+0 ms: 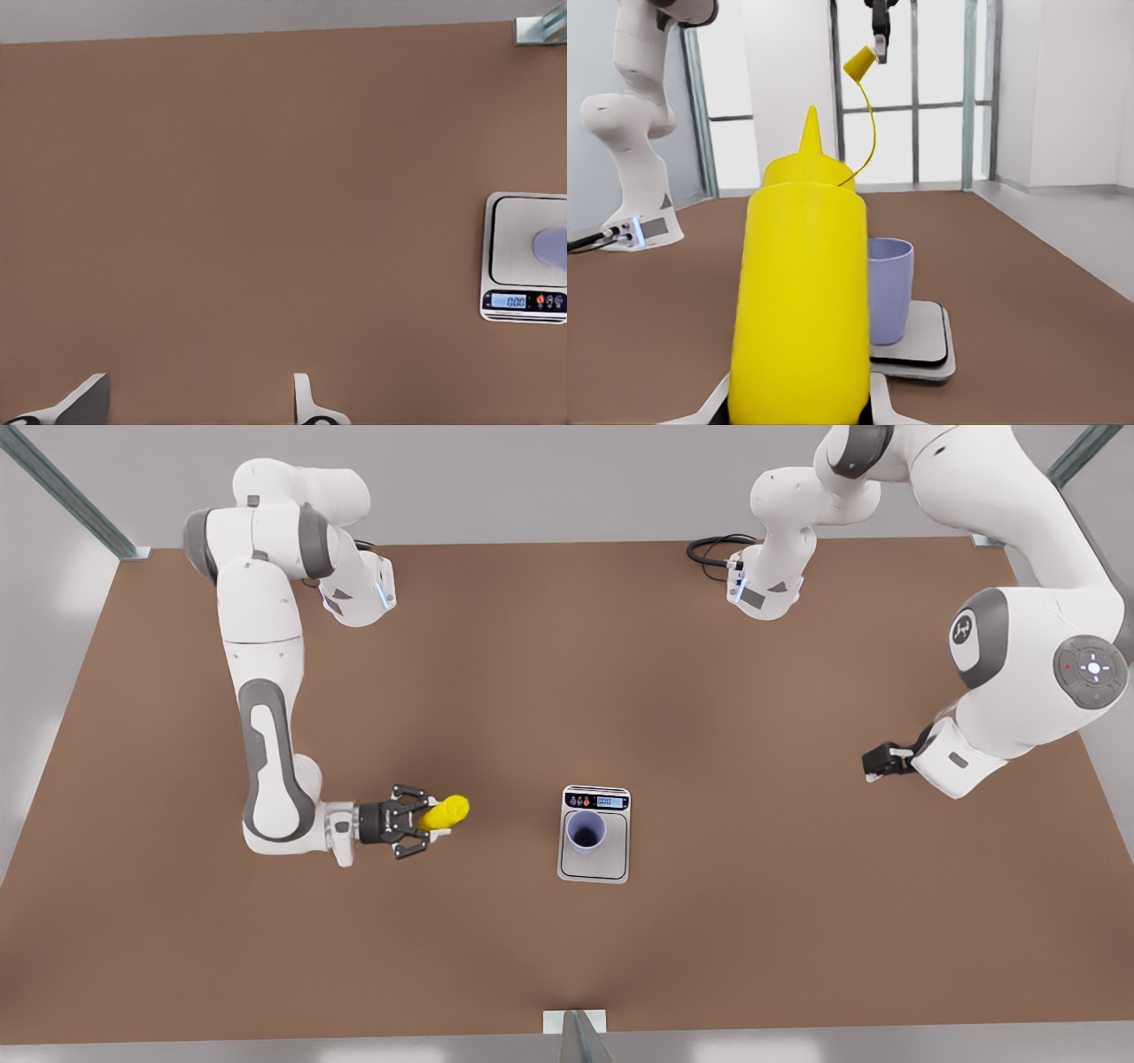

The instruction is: Move cup to the weight, pick up sauce bottle, pour sauce

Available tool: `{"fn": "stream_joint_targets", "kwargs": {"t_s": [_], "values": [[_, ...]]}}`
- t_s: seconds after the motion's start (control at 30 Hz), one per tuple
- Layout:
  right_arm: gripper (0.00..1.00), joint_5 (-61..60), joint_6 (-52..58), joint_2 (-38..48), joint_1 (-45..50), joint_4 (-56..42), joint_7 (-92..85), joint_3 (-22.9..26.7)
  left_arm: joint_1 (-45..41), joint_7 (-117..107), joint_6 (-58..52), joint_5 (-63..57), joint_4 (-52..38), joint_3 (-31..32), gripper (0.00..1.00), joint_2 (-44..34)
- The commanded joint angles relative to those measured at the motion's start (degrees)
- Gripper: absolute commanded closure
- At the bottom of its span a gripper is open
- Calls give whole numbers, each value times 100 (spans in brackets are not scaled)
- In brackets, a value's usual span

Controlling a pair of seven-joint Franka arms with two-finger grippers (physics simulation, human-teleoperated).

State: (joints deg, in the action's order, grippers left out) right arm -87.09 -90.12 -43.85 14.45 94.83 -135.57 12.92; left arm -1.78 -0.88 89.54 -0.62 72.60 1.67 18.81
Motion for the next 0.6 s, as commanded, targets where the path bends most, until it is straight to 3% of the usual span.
{"fn": "stream_joint_targets", "kwargs": {"t_s": [0.0,0.23,0.57], "values": [[39,-97,100,-62,-3,0,-83,0,2,0,2,0,0,0,0,0],[38,-1433,1620,-993,-3,18,-541,-194,-6,0,11,0,0,0,0,18],[38,-1565,1682,-1424,-153,-9,-954,-378,-6,-9,2,9,0,9,0,9]]}}
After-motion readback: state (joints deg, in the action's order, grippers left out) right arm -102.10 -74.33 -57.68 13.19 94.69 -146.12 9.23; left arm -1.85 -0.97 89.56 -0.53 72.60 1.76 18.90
